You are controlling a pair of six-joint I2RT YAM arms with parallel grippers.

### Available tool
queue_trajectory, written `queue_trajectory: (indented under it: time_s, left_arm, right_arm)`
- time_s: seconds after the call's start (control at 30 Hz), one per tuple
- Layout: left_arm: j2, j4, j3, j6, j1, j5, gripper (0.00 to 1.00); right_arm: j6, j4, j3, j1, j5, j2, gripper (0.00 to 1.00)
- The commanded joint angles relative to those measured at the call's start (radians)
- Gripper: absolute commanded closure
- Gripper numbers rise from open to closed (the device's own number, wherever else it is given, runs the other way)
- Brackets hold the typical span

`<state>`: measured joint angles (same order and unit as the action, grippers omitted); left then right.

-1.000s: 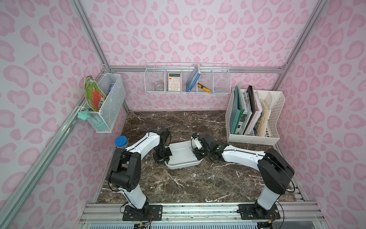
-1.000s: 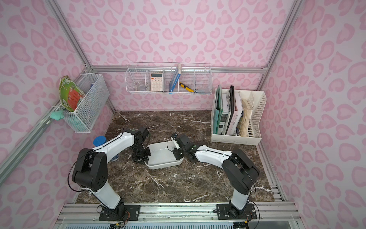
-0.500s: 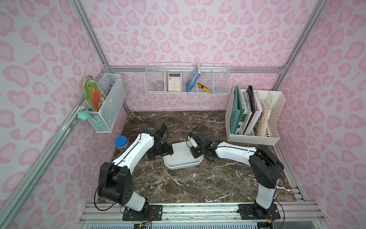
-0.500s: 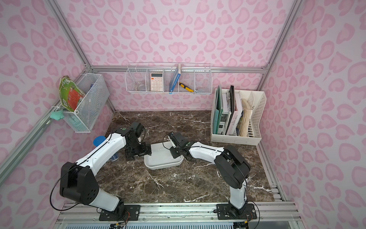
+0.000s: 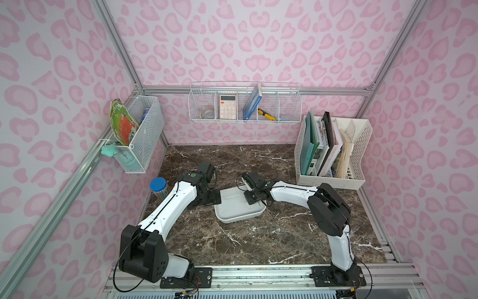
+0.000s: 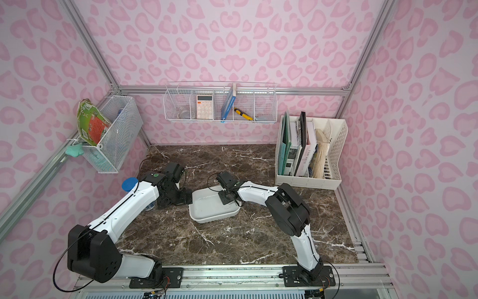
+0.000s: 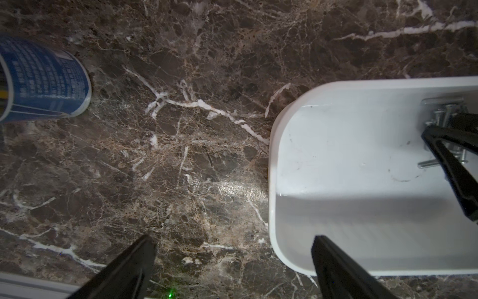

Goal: Take out the screws from the storage box
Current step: Pick up the screw from the storage box.

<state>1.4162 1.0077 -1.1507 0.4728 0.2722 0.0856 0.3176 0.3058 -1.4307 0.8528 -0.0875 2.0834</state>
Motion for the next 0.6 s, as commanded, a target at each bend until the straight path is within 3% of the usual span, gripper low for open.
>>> queue_trajectory:
  time_s: [0.0,0.27,0.57]
  left_arm:
    - [0.007,0.001,0.011,0.039,0.000,-0.058,0.01]
    - [-0.002,0.002,0.010,0.038,-0.001,-0.052,0.01]
    - [-0.003,-0.005,0.014,0.033,-0.001,-0.073,0.03]
  right_arm:
    - [0.008,0.051,-0.031,0.001,-0.046,0.034,0.69]
    - [0.019,0.055,0.014,0.014,-0.043,0.049,0.69]
    - [0.034,0.030,0.037,0.018,-0.020,0.048,0.82]
